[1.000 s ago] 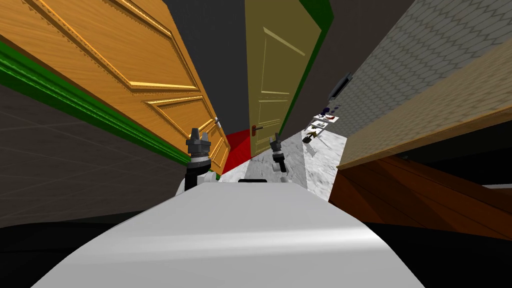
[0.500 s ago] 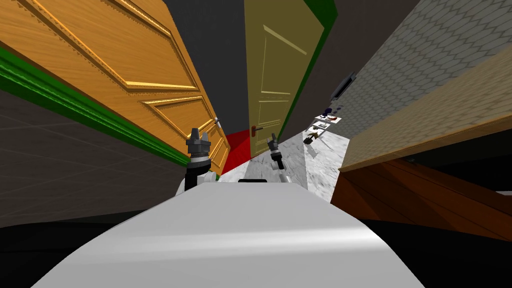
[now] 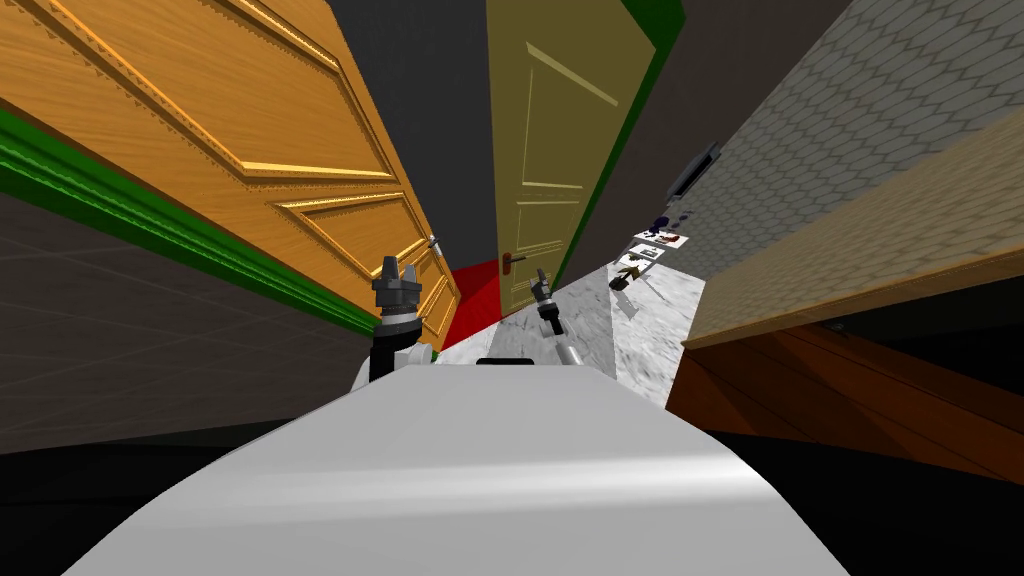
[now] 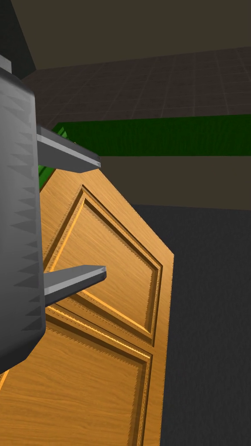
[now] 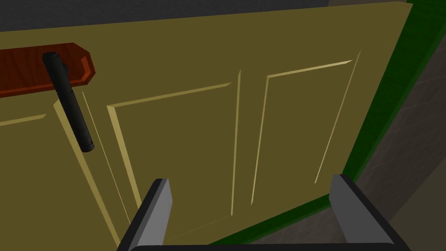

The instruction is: Push the door open

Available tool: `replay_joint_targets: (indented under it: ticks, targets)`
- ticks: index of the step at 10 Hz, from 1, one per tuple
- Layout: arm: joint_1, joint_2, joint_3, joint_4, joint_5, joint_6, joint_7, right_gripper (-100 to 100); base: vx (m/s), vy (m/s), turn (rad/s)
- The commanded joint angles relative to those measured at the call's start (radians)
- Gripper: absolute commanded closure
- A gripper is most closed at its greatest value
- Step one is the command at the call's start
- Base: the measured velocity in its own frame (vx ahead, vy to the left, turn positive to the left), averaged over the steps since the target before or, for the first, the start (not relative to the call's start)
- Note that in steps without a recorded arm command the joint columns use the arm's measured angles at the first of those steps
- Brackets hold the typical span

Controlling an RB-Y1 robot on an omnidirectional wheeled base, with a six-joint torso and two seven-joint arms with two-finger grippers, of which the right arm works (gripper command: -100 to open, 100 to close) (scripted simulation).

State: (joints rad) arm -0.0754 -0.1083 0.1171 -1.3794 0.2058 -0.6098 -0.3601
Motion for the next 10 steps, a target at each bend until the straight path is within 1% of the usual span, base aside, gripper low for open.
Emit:
replay_joint_targets:
  ticks: [1, 2, 3, 4, 5, 6, 7, 8, 9, 10]
  targets:
    - [-0.034, -0.006, 0.007, 0.05, 0.01, 0.003, -0.017, -100, 0.059, -0.041, 0.036]
    - [-0.034, -0.006, 0.007, 0.067, 0.01, 0.003, -0.017, -100, 0.042, -0.044, 0.022]
    - [-0.066, -0.01, 0.013, 0.1, 0.019, 0.003, -0.031, -100, 0.046, -0.05, 0.04]
    - [-0.066, -0.01, 0.013, 0.122, 0.019, 0.003, -0.031, -100, 0.045, -0.039, 0.028]
    - [-0.097, -0.014, 0.018, 0.164, 0.028, 0.004, -0.045, -100, 0.053, -0.046, 0.035]
    - [-0.097, -0.014, 0.018, 0.177, 0.028, 0.004, -0.045, -100, 0.041, -0.036, 0.025]
    - [-0.129, -0.018, 0.024, 0.221, 0.036, 0.004, -0.059, -100, 0.045, -0.042, 0.039]
    - [-0.129, -0.018, 0.024, 0.231, 0.036, 0.004, -0.059, -100, 0.041, -0.031, 0.028]
    - [-0.159, -0.022, 0.029, 0.275, 0.045, 0.005, -0.072, -100, 0.042, -0.038, 0.032]
    - [-0.159, -0.022, 0.029, 0.283, 0.045, 0.005, -0.072, -100, 0.036, -0.04, 0.022]
